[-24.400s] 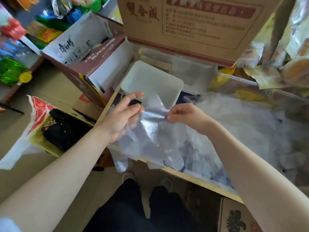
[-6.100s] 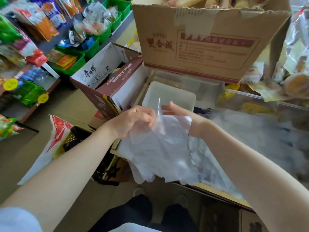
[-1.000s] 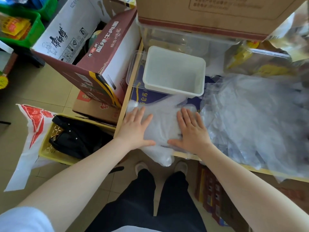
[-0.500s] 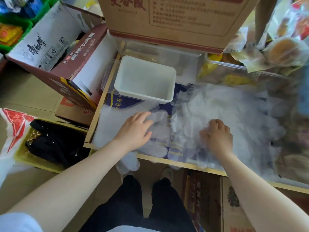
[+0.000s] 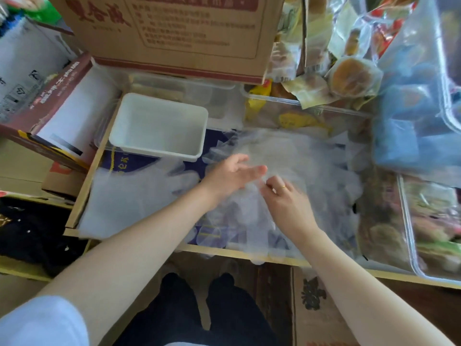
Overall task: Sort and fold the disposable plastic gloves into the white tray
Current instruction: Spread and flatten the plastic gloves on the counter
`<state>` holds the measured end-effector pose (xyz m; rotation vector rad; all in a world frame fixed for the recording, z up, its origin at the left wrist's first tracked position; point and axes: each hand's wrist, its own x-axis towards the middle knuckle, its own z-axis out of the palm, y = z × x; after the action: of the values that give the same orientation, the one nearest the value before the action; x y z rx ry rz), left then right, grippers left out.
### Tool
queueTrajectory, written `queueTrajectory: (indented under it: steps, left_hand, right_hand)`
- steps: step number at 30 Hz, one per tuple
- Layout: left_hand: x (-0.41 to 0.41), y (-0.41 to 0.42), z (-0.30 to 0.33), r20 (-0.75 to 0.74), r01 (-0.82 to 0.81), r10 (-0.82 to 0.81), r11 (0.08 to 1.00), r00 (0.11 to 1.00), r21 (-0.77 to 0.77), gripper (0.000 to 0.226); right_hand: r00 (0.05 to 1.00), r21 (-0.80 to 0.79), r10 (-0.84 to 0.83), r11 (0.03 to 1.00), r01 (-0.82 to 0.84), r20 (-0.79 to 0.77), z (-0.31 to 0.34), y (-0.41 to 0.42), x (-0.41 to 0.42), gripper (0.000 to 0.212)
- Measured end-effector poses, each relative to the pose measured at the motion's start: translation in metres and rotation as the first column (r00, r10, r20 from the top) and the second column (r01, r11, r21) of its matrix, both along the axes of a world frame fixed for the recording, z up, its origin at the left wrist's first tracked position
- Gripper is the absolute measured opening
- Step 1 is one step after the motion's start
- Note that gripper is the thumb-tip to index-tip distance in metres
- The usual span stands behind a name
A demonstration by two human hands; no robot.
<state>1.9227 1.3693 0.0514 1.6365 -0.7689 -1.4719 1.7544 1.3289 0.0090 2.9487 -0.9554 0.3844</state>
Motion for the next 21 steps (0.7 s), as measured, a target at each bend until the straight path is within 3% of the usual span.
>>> queueTrajectory:
  steps: [2, 5, 7, 8, 11, 12, 13, 15, 16, 17, 19, 21]
  left_hand:
    - [-0.012, -0.005, -0.002, 0.021, 0.002, -0.003, 0.999, 1.0, 0.038, 0.067]
    - [-0.018, -0.006, -0.011, 0.269, 0.006, -0.011, 1.0, 0.963, 0.02, 0.014]
    - [-0.015, -0.003, -0.012, 0.233, -0.029, 0.034, 0.999, 0.972, -0.022, 0.015]
    - [-0.013, -0.003, -0.012, 0.157, -0.054, 0.06, 0.998, 0.986, -0.041, 0.02]
    - [-0.002, 0.001, -0.002, 0.057, -0.056, 0.064, 0.991, 0.996, -0.125, 0.023]
    - [0.002, 0.002, 0.0, 0.056, -0.041, 0.05, 0.988, 0.997, -0.151, 0.023]
    - [0.005, 0.003, 0.004, 0.053, -0.028, 0.037, 0.984, 0.998, -0.177, 0.022]
    - [0.01, 0.007, 0.009, 0.058, -0.032, 0.045, 0.977, 0.997, -0.211, 0.021]
    - [0.013, 0.01, 0.011, 0.056, -0.054, 0.068, 0.975, 0.996, -0.216, 0.021]
    - [0.014, 0.012, 0.013, 0.05, -0.088, 0.101, 0.972, 0.994, -0.217, 0.021]
    - [0.018, 0.016, 0.015, 0.027, -0.158, 0.167, 0.966, 0.986, -0.205, 0.021]
    - [0.022, 0.021, 0.016, 0.01, -0.2, 0.204, 0.967, 0.979, -0.16, 0.019]
  right_hand:
    - [0.999, -0.004, 0.034, 0.999, -0.034, 0.005, 0.0, 0.002, -0.005, 0.072]
    - [0.995, 0.03, 0.085, 0.996, -0.087, 0.058, -0.001, 0.001, -0.01, 0.056]
    - [0.985, 0.072, 0.14, 0.986, -0.148, 0.103, -0.002, -0.002, -0.015, 0.046]
    - [0.982, 0.117, 0.128, 0.982, -0.145, 0.141, -0.003, -0.005, -0.019, 0.053]
    - [0.949, 0.366, -0.15, 0.93, 0.039, 0.279, 0.009, -0.018, -0.023, 0.08]
    - [0.892, 0.523, -0.318, 0.845, 0.113, 0.322, 0.015, -0.023, -0.02, 0.085]
    - [0.812, 0.713, -0.482, 0.69, 0.12, 0.329, 0.023, -0.028, -0.017, 0.083]
    - [0.683, 0.948, -0.68, 0.312, -0.059, 0.266, 0.034, -0.04, -0.012, 0.051]
    - [0.676, 0.972, -0.7, 0.2, -0.124, 0.23, 0.035, -0.045, -0.011, 0.027]
    - [0.711, 0.976, -0.67, 0.175, -0.128, 0.214, 0.035, -0.048, -0.01, 0.007]
    - [0.785, 0.969, -0.584, 0.234, -0.08, 0.206, 0.035, -0.049, -0.006, 0.015]
    - [0.765, 0.965, -0.598, 0.236, -0.117, 0.239, 0.036, -0.046, 0.0, 0.022]
